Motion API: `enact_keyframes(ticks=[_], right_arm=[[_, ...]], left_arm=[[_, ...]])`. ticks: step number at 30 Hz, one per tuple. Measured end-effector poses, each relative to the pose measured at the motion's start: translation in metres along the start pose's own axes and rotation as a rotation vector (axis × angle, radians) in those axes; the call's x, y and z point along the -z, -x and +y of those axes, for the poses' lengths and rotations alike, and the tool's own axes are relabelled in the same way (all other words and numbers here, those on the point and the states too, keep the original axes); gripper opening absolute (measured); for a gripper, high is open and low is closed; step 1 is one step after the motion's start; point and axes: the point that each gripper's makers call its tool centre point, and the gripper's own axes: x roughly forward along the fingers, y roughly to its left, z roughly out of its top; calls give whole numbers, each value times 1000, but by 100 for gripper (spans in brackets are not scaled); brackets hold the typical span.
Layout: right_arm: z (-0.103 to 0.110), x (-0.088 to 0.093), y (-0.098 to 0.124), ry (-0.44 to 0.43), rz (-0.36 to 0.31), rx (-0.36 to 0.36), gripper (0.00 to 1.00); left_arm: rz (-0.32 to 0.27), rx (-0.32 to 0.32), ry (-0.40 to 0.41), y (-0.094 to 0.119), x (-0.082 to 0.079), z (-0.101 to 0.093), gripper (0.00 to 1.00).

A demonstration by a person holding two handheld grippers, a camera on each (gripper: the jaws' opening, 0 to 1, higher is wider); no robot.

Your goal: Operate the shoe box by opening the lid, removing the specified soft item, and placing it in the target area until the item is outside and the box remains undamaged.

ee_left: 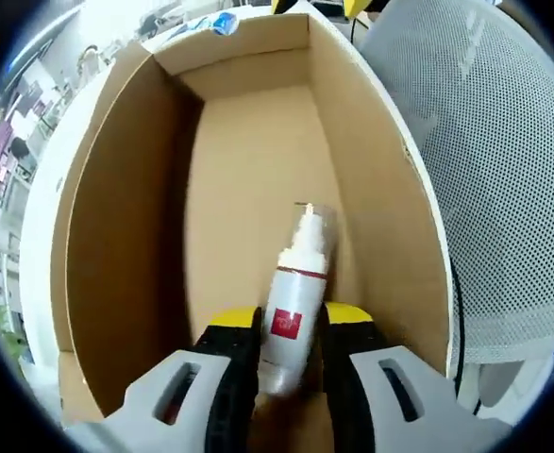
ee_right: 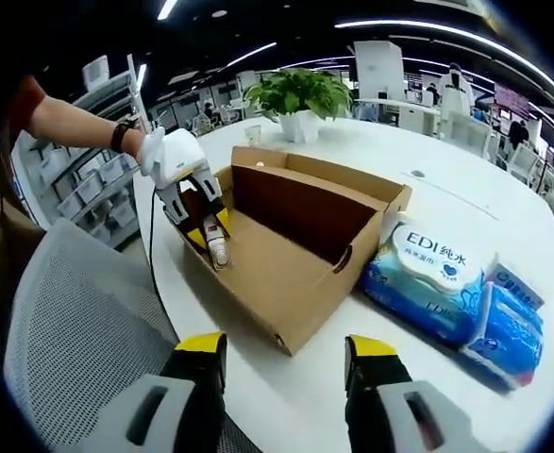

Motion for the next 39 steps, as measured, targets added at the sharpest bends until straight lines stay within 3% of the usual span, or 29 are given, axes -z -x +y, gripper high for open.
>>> enact_keyframes(ticks=[3, 17, 31, 39], right_arm=[[8, -2, -1, -2, -9, -44, 48], [25, -19, -20, -62, -20, -119, 47], [17, -37, -13, -92, -65, -102, 43], [17, -41, -11, -121, -83, -111, 43]], left_arm=[[-6, -25, 7, 0, -1, 4, 20], [-53, -81, 13, 22, -18, 10, 20], [-90, -143, -1, 43, -33, 17, 20], [-139, -179, -28, 59, -62, 21, 20]])
